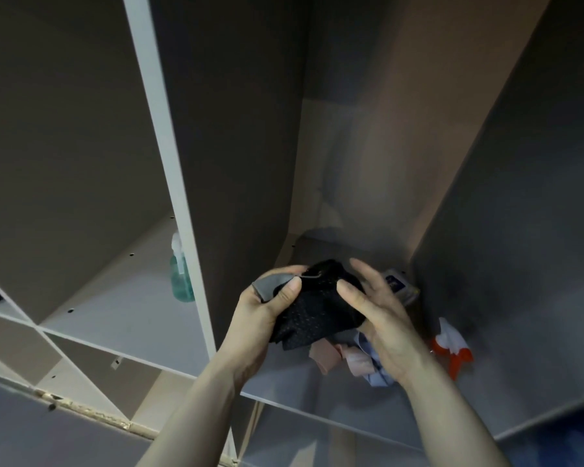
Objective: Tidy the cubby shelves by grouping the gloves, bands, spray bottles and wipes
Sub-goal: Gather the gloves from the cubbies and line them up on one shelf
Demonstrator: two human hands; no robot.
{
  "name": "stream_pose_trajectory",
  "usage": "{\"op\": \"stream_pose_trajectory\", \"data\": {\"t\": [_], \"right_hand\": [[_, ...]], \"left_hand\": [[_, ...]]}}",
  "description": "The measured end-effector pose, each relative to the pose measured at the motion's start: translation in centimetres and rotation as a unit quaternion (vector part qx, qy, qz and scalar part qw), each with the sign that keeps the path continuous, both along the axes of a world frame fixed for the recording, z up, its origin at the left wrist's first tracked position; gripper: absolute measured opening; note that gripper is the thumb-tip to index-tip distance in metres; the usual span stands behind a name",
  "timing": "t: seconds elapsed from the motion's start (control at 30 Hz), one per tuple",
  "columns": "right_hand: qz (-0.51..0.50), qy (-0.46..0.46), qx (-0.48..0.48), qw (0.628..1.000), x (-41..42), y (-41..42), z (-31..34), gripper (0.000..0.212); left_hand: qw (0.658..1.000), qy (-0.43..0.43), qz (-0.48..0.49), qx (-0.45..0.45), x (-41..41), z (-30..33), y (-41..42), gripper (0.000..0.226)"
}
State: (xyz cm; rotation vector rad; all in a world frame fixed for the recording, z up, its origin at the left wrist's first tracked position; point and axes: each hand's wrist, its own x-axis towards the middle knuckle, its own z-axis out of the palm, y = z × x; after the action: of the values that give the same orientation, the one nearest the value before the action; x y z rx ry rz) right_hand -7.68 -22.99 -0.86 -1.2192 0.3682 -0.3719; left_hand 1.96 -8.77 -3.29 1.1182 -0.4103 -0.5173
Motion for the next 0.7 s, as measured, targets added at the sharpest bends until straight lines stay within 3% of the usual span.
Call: {"op": "stream_pose_trajectory", "data": {"t": [0.1,0.2,0.37,0.5,0.6,0.7], "right_hand": [[0.015,-0.003,0.068,0.998,0.3,-0.5,0.1,0.058],[-0.020,-0.025,0.044,0.999,0.5,-0.8,0.1,0.042],[0.016,-0.046,-0.019,0.999,0.2,-0.8,0.1,0.050],[0.054,-0.054,0.018,0.997,0.5,-0.7,0.2,0.057],[0.079,-0.003,0.079,0.994,0.7,-1.1,0.3,0.055],[0.085,0.099,0.030,0.991,1.0,-1.4,-0.1,0.051]], "left_hand": [[1.000,0.006,-0.004,0.017,0.2,-0.1,0.3,0.025],[0.999,0.014,0.026,0.032,0.2,-0.3,0.5,0.026],[0.993,0.084,-0.002,0.084,0.8,0.5,1.0,0.057],[0.995,0.058,0.016,0.085,0.8,1.0,0.8,0.051],[0.998,0.032,0.026,0.055,1.0,1.2,0.8,0.051],[0.996,-0.026,0.018,0.079,1.2,1.4,0.8,0.053]]}}
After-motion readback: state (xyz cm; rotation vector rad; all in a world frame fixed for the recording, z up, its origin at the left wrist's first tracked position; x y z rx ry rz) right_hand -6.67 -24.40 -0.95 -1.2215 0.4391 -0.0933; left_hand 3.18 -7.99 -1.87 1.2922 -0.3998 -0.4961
